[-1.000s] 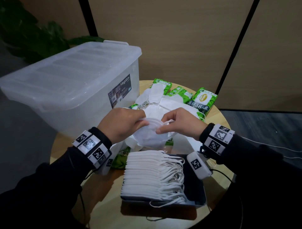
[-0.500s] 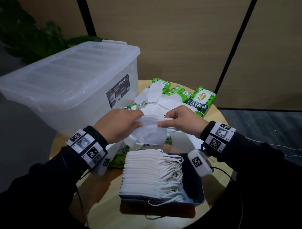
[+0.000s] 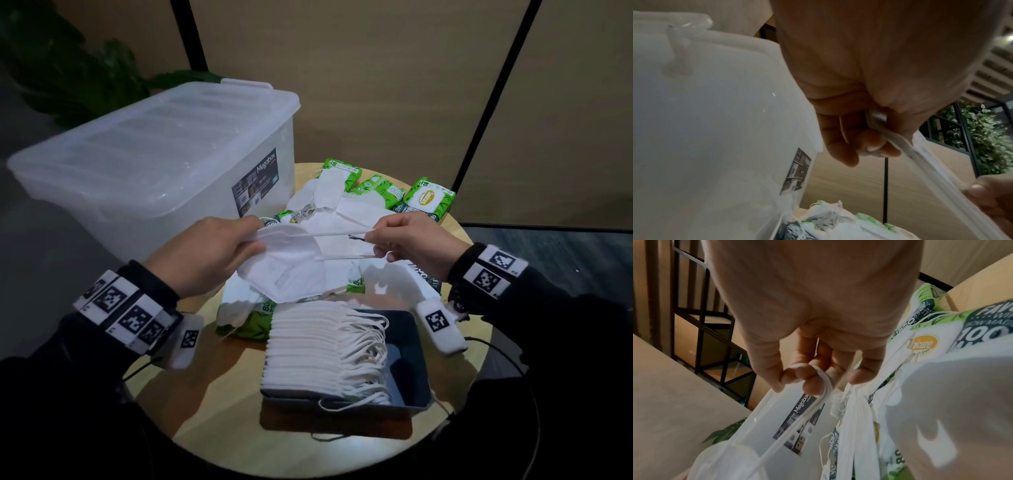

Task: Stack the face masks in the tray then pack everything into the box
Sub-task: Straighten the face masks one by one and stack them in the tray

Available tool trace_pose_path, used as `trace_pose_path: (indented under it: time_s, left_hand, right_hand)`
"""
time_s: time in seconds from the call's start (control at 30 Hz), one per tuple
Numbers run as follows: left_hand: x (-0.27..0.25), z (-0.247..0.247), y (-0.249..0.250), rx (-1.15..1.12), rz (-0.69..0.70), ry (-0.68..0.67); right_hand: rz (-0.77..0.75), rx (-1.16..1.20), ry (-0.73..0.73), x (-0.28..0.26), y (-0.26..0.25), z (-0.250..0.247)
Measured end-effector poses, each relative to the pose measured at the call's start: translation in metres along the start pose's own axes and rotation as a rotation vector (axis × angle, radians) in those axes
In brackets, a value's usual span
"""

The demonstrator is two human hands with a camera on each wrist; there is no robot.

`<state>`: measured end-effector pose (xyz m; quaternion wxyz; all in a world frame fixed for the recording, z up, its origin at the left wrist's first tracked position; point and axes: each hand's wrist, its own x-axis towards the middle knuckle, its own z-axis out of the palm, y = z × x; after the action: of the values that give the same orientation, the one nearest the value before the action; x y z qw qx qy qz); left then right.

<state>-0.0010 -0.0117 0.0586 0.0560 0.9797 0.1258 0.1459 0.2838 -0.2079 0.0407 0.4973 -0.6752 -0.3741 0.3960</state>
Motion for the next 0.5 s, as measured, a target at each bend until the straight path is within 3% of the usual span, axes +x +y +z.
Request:
trace_pose_path:
  time_s: [0.1, 0.2, 0.3, 0.37, 0.43, 0.5]
  left_hand:
    - [-0.002, 0.005, 0.011, -0.057, 0.006, -0.033]
    - [-0.004, 0.009, 0.018, -0.168, -0.075, -0.059]
    - [-0.009, 0.014, 0.022, -0.432, -0.320, -0.066]
    - [-0.012, 0.018, 0.025, -0.787, -0.564, -0.033]
    - [-0.014, 0.019, 0.026, -1.069, -0.744, 0.012]
    - [-0.017, 0.017, 0.024, -1.198, -0.828, 0.054]
  right_hand:
    - [-0.012, -0.033, -0.047, -0.006, 0.000, 0.013]
    - [0.007, -0.019, -0.118, -0.016, -0.004, 0.029]
    - [-0.022, -0.053, -0.011, -0.030, -0.011, 0.042]
    - [-0.090, -0.322, 0.076, -0.043, -0.015, 0.052]
    - [-0.083, -0.585, -0.042, -0.058, -0.022, 0.064]
    - [-0.003, -0.785, -0.262, -0.071, -0.026, 0.075]
